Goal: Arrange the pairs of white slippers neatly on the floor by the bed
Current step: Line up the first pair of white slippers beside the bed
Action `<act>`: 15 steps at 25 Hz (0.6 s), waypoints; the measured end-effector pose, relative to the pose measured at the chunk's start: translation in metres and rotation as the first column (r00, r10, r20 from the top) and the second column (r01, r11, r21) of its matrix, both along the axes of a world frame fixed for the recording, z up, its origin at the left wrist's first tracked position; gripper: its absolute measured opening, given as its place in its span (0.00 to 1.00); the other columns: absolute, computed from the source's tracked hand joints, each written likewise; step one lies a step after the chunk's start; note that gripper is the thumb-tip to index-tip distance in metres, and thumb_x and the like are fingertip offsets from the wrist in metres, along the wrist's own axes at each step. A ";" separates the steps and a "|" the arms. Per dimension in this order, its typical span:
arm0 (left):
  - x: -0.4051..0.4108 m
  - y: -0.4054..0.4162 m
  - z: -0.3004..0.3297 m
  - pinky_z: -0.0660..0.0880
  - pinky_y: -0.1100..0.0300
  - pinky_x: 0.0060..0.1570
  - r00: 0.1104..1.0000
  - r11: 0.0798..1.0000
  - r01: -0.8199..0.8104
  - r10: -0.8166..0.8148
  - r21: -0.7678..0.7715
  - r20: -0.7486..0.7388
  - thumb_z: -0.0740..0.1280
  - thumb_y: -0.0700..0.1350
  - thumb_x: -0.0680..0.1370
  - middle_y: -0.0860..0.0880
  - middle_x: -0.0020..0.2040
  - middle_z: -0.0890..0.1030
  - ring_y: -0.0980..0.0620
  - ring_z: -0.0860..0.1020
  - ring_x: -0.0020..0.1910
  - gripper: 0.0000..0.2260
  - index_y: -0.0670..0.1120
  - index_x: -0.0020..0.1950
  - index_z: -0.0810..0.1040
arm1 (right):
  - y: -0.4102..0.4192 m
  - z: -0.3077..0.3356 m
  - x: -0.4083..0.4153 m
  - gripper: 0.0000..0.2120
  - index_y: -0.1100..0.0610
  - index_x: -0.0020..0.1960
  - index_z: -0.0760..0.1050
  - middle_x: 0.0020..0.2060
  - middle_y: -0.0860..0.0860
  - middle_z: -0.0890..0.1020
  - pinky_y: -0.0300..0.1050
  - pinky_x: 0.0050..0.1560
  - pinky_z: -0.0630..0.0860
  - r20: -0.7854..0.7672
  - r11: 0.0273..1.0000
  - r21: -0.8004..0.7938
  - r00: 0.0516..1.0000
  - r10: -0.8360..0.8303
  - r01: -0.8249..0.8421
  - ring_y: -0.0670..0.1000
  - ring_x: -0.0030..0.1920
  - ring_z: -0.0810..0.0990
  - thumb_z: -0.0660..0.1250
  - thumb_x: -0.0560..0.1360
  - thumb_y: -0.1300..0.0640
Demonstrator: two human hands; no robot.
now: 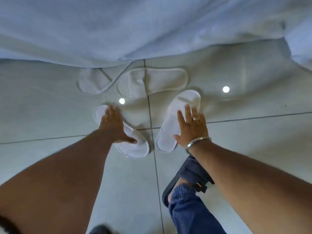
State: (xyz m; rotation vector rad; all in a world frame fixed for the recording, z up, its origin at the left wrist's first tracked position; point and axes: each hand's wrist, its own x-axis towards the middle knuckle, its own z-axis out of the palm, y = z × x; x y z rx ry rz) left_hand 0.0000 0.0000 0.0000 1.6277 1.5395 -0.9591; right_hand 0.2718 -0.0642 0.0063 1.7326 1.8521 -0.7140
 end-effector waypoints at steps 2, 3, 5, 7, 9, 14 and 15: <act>0.010 -0.007 -0.021 0.37 0.43 0.74 0.995 0.995 -0.100 0.100 0.016 -0.023 0.73 0.76 0.48 0.31 0.74 0.29 0.34 0.31 0.75 0.78 0.35 0.74 0.29 | 0.002 -0.026 0.003 0.47 0.56 0.76 0.49 0.76 0.63 0.48 0.62 0.71 0.50 -0.071 0.994 0.078 0.995 -0.064 0.070 0.66 0.74 0.49 0.66 0.68 0.35; 0.011 -0.012 -0.025 0.36 0.42 0.73 0.990 0.990 -0.138 0.140 0.040 -0.027 0.75 0.75 0.47 0.32 0.74 0.28 0.34 0.30 0.74 0.79 0.36 0.74 0.27 | 0.003 -0.038 0.003 0.49 0.57 0.76 0.51 0.75 0.64 0.50 0.64 0.70 0.51 -0.099 0.989 0.114 0.991 -0.087 0.098 0.67 0.73 0.51 0.68 0.66 0.35; 0.008 -0.022 -0.030 0.33 0.42 0.72 0.985 0.982 -0.174 0.173 0.076 0.023 0.78 0.70 0.48 0.33 0.74 0.27 0.38 0.26 0.72 0.79 0.39 0.74 0.27 | 0.001 -0.055 -0.001 0.55 0.58 0.76 0.52 0.75 0.65 0.51 0.66 0.70 0.53 -0.131 0.981 0.161 0.988 -0.084 0.105 0.68 0.73 0.51 0.72 0.60 0.35; 0.001 -0.022 -0.034 0.30 0.42 0.70 0.985 0.985 -0.167 0.166 0.036 0.044 0.80 0.67 0.50 0.36 0.72 0.24 0.40 0.22 0.68 0.77 0.41 0.74 0.25 | -0.007 -0.064 0.000 0.60 0.59 0.76 0.50 0.75 0.66 0.50 0.66 0.71 0.49 -0.113 0.985 0.158 0.993 -0.046 0.064 0.69 0.73 0.47 0.75 0.56 0.34; -0.003 -0.020 -0.035 0.30 0.40 0.70 0.990 0.991 -0.131 0.132 -0.022 0.057 0.80 0.65 0.53 0.39 0.67 0.19 0.39 0.19 0.65 0.76 0.42 0.72 0.23 | -0.011 -0.067 0.005 0.62 0.59 0.76 0.46 0.75 0.66 0.48 0.66 0.72 0.44 -0.090 0.991 0.129 0.996 -0.025 0.036 0.68 0.73 0.44 0.74 0.55 0.33; -0.014 -0.016 -0.034 0.27 0.40 0.66 0.993 0.996 -0.059 0.066 -0.072 0.100 0.81 0.63 0.56 0.36 0.64 0.17 0.36 0.19 0.63 0.75 0.42 0.69 0.19 | -0.010 -0.067 0.000 0.64 0.59 0.76 0.48 0.75 0.66 0.49 0.65 0.71 0.44 -0.061 0.986 0.159 0.997 -0.040 0.049 0.68 0.73 0.46 0.74 0.53 0.31; -0.016 -0.018 -0.035 0.27 0.40 0.66 0.991 0.996 -0.061 0.068 -0.065 0.113 0.81 0.63 0.56 0.36 0.65 0.17 0.36 0.19 0.63 0.75 0.42 0.69 0.19 | -0.012 -0.065 -0.003 0.63 0.59 0.76 0.50 0.75 0.66 0.50 0.65 0.71 0.46 -0.059 0.984 0.168 0.997 -0.058 0.067 0.68 0.73 0.47 0.74 0.53 0.31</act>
